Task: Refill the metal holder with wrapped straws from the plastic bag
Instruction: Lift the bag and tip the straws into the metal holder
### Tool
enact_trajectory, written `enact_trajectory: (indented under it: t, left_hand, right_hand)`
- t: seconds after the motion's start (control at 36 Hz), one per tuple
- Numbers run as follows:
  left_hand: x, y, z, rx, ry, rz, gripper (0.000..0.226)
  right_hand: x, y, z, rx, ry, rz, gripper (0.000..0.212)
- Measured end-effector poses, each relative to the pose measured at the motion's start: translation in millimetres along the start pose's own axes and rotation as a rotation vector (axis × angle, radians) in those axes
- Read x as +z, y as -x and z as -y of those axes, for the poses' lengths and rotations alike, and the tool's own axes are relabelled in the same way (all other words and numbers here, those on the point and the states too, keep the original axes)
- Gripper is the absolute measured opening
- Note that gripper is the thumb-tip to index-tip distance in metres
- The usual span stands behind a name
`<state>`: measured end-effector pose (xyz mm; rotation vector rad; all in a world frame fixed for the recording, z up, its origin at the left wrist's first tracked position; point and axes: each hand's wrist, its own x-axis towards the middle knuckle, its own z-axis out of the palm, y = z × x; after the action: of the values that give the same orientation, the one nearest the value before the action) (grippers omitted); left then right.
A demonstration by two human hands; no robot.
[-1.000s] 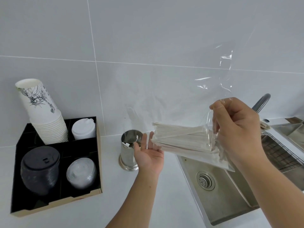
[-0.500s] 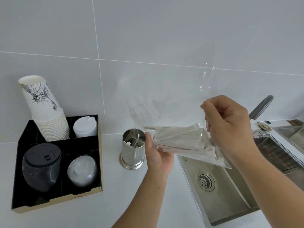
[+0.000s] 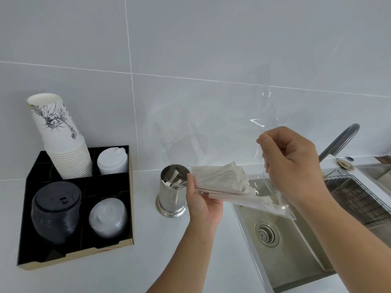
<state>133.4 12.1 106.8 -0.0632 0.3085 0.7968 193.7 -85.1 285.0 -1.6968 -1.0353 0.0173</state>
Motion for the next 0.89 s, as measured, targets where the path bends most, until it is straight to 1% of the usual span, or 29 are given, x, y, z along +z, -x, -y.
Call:
enact_trajectory:
  t: [0.25,0.33,0.44,0.69,0.81,0.89]
  left_hand:
    - [0,-5,-5,0.019,0.01,-0.04,0.039]
    - [-1,-6,-6,0.014,0.026,-0.044,0.045]
    - [-1,-9,-7,0.022,0.031,-0.036,0.038]
    - [0,-9,-8,0.0,0.05,0.012,0.044]
    - [1,-10,-9,0.009,0.067,0.0,0.039]
    - [4,-11,-11,0.019,0.086,-0.05,0.034]
  right_hand:
    - [8,-10,0,-0.017,0.039,0.036,0.024]
    - [12,-11,-3,-0.025,0.05,0.043,0.025]
    - [15,-14,-4,-0.029,0.065,0.051,0.024]
    - [19,-21,-2,-0.065,0.106,0.063,0.021]
    - [21,-25,0,-0.074,0.115,0.073,0.02]
    - [23,-29,2,-0.079,0.123,0.083,0.02]
